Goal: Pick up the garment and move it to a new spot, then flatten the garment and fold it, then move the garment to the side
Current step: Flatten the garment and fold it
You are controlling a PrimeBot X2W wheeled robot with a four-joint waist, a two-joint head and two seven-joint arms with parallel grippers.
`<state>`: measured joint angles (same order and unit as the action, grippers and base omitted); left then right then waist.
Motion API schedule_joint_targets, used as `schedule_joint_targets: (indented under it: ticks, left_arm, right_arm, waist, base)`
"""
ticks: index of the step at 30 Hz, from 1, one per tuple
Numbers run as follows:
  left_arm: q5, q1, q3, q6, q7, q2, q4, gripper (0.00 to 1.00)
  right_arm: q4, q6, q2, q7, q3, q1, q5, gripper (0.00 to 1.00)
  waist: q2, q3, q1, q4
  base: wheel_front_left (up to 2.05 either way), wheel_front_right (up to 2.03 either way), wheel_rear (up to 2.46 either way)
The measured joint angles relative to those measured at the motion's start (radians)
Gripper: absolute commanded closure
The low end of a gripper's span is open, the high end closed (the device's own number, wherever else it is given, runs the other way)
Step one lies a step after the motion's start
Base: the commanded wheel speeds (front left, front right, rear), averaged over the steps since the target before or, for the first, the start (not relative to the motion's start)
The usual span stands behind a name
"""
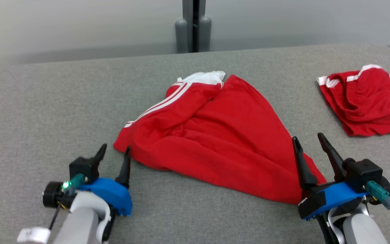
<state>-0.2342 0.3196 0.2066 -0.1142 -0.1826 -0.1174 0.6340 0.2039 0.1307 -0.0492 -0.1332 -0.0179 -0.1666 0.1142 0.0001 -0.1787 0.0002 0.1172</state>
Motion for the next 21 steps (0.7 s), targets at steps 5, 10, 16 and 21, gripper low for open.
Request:
schedule_joint_targets:
  ticks: [5,10,16,21]
  left_arm:
    - [0.019,0.126,0.034,-0.007,0.063,-0.045,0.101,0.00]
    - [0.021,0.215,0.105,-0.011,0.152,-0.067,0.170,0.00]
    - [-0.029,0.253,0.199,-0.012,0.218,-0.085,0.191,1.00]
    - [-0.052,0.254,0.238,-0.016,0.192,-0.104,0.178,1.00]
  right_arm:
    - [0.002,0.000,0.000,-0.003,-0.011,-0.030,-0.006,0.00]
    - [0.007,0.000,0.000,-0.006,-0.010,-0.039,-0.009,0.00]
    - [0.018,0.000,0.000,-0.015,-0.009,-0.045,-0.009,0.00]
    - [0.027,0.000,0.000,-0.023,-0.003,-0.046,-0.007,0.00]
  waist:
    - [0.0000,-0.050,0.0000,0.021]
    - [0.0000,-0.080,0.0000,0.031]
    - [0.0000,-0.082,0.0000,0.040]
    - [0.0000,-0.073,0.0000,0.035]
  base:
    - [0.00,0.00,0.00]
    - [0.00,0.00,0.00]
    - [0.00,0.00,0.00]
    - [0.00,0.00,0.00]
